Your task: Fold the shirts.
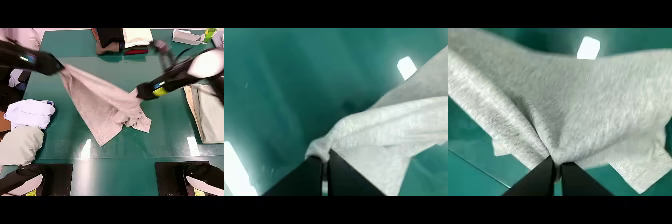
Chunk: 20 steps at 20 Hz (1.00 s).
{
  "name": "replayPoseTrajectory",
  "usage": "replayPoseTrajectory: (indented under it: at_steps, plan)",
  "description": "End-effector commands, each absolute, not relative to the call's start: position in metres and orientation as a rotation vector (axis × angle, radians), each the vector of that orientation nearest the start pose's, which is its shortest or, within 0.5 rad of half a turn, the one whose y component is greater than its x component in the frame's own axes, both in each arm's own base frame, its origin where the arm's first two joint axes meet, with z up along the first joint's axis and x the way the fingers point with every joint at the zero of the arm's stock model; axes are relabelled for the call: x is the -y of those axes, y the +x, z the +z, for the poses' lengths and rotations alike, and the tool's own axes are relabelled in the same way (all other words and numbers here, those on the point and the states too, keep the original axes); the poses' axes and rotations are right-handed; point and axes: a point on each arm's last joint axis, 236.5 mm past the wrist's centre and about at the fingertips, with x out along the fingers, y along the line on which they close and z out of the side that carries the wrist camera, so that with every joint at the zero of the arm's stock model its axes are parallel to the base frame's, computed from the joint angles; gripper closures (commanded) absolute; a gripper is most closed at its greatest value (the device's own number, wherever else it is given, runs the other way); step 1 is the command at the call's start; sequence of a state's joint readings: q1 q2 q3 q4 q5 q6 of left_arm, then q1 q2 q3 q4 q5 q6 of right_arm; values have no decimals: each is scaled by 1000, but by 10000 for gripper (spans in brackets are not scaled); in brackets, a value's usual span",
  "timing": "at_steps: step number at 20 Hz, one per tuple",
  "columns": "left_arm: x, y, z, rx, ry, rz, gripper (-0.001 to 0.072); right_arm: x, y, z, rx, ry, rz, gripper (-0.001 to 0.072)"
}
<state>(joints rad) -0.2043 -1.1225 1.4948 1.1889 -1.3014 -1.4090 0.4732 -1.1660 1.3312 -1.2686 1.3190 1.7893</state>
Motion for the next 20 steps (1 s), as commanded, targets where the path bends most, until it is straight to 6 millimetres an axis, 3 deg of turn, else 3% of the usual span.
replayPoseTrajectory:
  at_steps: [1,2,5,7,9,11,16,19,20]
  plan:
    - [138,385,81,-1124,41,-438,681,-240,317,24,-1353,129,453,293]
    - [134,384,63,-1173,52,-428,680,-237,325,18,-1362,141,435,201]
    - [132,380,51,-1220,74,-433,680,-215,333,31,-1360,103,429,201]
    - [132,380,51,-1217,86,-441,680,-180,329,40,-1352,59,361,200]
    - [132,380,51,-1218,83,-443,680,-147,311,30,-1397,49,295,52]
    - [134,381,52,-1211,77,-444,680,-131,290,1,-1460,86,289,42]
    - [135,382,52,-1207,68,-446,680,-133,280,-57,-1535,213,259,42]
    - [135,381,52,-1210,64,-444,680,-145,282,-77,-1605,255,280,44]
    - [135,381,52,-1213,64,-445,680,-148,285,-80,-1619,266,281,87]
